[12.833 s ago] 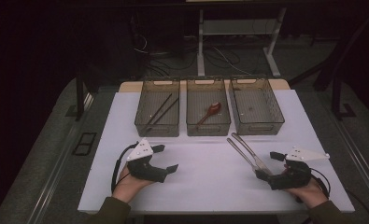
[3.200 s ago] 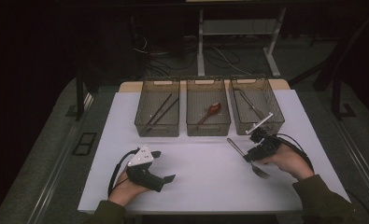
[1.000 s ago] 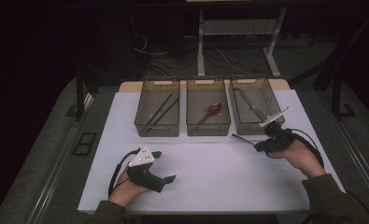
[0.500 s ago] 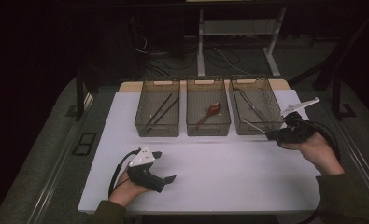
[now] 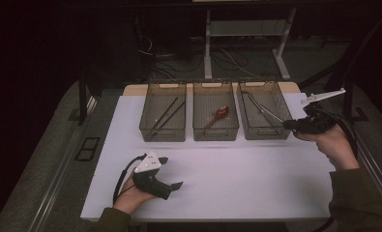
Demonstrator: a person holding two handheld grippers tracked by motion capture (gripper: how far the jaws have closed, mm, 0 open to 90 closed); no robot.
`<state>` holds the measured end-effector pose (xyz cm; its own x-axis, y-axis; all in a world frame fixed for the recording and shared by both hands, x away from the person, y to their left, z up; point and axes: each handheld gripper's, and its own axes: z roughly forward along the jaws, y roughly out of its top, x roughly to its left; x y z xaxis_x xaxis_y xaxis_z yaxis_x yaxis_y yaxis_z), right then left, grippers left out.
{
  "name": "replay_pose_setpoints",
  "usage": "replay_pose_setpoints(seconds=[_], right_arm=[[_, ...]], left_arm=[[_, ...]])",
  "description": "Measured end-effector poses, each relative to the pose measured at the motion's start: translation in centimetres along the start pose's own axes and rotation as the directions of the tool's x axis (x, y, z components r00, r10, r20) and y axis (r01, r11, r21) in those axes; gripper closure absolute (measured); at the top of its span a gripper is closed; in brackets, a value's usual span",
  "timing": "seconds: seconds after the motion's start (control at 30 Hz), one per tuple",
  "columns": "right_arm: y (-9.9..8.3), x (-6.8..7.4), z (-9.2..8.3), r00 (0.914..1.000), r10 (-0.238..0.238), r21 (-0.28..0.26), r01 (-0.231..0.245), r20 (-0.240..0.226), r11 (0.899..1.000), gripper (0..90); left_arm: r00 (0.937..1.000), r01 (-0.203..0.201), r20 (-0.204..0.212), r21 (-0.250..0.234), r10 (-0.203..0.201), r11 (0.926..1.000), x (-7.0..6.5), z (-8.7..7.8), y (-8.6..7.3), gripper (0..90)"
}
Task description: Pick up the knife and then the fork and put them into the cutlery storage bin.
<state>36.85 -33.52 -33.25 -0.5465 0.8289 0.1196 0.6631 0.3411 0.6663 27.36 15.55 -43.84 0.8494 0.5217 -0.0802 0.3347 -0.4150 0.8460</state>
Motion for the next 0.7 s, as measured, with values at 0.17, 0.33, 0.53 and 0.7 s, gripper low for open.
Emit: replay_pose_setpoints(seconds=[0.17,0.33,0.53,0.7], right_arm=[[1.0,-0.9,0.9,0.9996,0.018,-0.007,-0.018,0.024,1.0,82.7],[2.1,-1.5,1.9,0.998,0.028,-0.003,-0.028,0.056,1.0,82.7],[3.3,-2.2,3.4,0.9967,0.036,-0.006,-0.036,0.072,0.999,82.7],[4.0,-2.7,5.1,0.9948,0.046,0.01,-0.047,0.091,0.999,82.7]], left_arm=[[1.0,-0.003,0.002,-0.001,0.003,1.0,0.0,0.0,0.0,0.0],[1.0,-0.001,0.006,-0.001,0.001,1.0,-0.1,0.1,0.0,0.0],[1.0,-0.001,0.007,-0.004,0.001,1.0,-0.1,0.0,0.0,0.0],[1.0,-0.002,0.009,-0.003,0.002,1.0,-0.1,0.1,0.0,0.0]])
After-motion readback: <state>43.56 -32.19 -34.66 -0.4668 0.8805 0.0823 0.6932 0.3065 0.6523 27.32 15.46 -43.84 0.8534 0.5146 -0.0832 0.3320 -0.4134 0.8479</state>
